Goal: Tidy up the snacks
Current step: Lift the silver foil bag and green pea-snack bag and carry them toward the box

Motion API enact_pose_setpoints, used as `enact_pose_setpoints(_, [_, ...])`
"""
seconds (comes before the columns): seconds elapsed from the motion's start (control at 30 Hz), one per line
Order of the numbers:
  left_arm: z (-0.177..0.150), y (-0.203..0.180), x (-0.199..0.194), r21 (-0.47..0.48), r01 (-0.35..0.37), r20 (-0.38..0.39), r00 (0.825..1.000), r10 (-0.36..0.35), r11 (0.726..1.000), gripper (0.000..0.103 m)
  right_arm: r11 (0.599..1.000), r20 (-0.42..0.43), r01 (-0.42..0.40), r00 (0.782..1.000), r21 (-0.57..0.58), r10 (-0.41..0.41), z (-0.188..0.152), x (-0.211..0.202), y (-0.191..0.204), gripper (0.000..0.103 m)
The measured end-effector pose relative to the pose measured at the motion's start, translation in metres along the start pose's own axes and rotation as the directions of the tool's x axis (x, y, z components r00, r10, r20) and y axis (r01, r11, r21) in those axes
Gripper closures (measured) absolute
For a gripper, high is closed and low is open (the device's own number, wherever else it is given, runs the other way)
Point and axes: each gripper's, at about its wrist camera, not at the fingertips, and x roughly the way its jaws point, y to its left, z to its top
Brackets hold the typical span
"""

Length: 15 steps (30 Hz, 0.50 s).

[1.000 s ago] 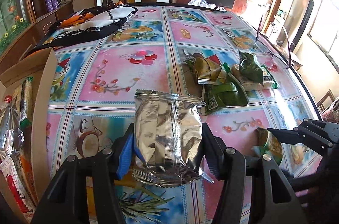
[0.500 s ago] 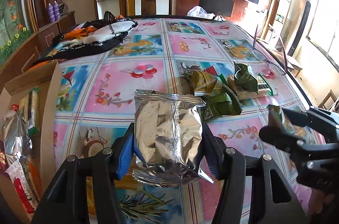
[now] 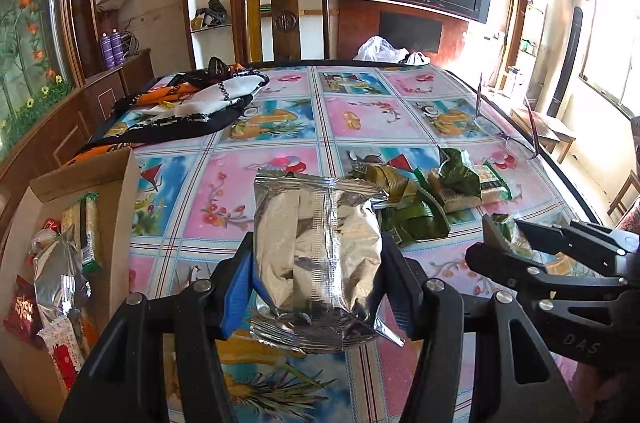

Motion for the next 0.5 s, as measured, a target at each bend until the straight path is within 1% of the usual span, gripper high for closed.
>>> enact_pose_setpoints(0.27, [0.001,0.004,-0.008,-0.012,0.004,0.022,1.000,-0.004,1.000,0.046,1.000,0.022,-0.012,1.000,0.028,0.011,0.000,-0.001,0.009,0.050])
enact_pose_setpoints(0.5, [0.001,0.008,-0.011,-0.022,0.006,0.028,1.000,-0.005,1.000,0.046,0.999,0.020,-0.023,1.000,0.028,0.022,-0.001,0.003,0.020,0.050])
